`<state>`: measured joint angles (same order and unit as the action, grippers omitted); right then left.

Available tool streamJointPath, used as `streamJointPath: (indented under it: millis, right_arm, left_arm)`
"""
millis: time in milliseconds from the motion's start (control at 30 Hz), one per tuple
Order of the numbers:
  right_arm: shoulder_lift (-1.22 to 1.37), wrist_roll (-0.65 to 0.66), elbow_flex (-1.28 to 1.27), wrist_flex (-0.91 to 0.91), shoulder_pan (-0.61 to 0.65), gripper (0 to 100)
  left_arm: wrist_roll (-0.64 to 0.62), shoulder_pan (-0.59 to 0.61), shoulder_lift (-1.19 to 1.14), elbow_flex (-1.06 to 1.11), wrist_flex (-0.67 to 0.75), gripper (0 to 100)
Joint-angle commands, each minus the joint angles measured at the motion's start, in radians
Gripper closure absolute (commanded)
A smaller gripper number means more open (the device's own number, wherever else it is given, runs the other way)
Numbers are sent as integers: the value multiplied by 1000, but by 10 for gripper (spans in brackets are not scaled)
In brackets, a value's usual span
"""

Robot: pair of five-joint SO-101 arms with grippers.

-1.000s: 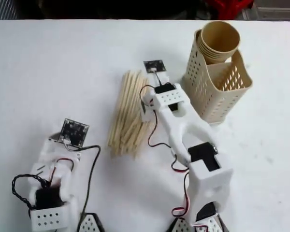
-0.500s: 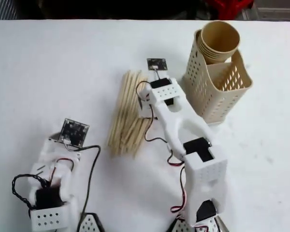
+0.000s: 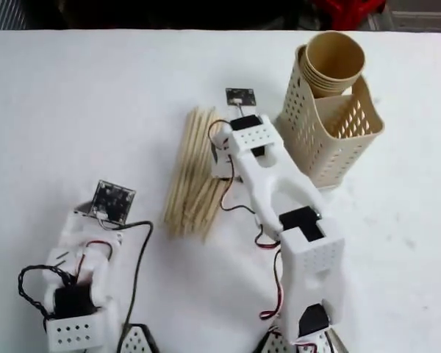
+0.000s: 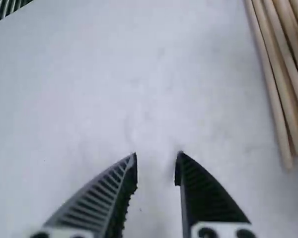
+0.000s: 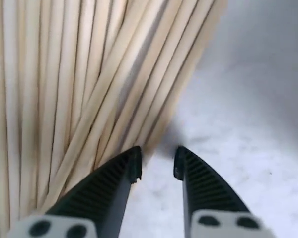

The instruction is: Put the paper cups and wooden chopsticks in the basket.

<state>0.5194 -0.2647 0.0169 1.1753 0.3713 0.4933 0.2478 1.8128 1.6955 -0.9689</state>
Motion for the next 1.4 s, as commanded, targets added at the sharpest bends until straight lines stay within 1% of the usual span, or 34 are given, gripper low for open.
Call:
streamJointPath:
  millis: [0, 233, 433, 533, 600, 733, 933, 1100, 1267, 1367]
  right_arm:
    - [8, -8, 17, 15, -35, 858]
    - [8, -2, -8, 18, 65, 858]
    - [8, 3, -8, 48, 125, 858]
    - [1, 12, -3, 48, 113, 882]
    - [-7, 44, 6, 48, 77, 892]
    - [-7, 49, 23, 50, 1, 890]
    - [-8, 51, 69, 113, -21, 889]
    - [-7, 52, 98, 101, -87, 889]
    - [19, 64, 91, 90, -48, 904]
    - [58, 137, 98, 82, -25, 986]
  left_arm:
    - [12, -10, 7, -3, -3, 857]
    - [12, -10, 7, -3, -3, 857]
    - [12, -10, 7, -3, -3, 857]
    - [12, -10, 7, -3, -3, 857]
    - [12, -10, 8, -3, -2, 857]
    - [12, -10, 8, -3, -2, 857]
    - [12, -10, 8, -3, -2, 857]
    - [12, -10, 8, -3, -2, 857]
    - [12, -12, 8, -3, -2, 857]
    - [12, -10, 8, -3, -2, 857]
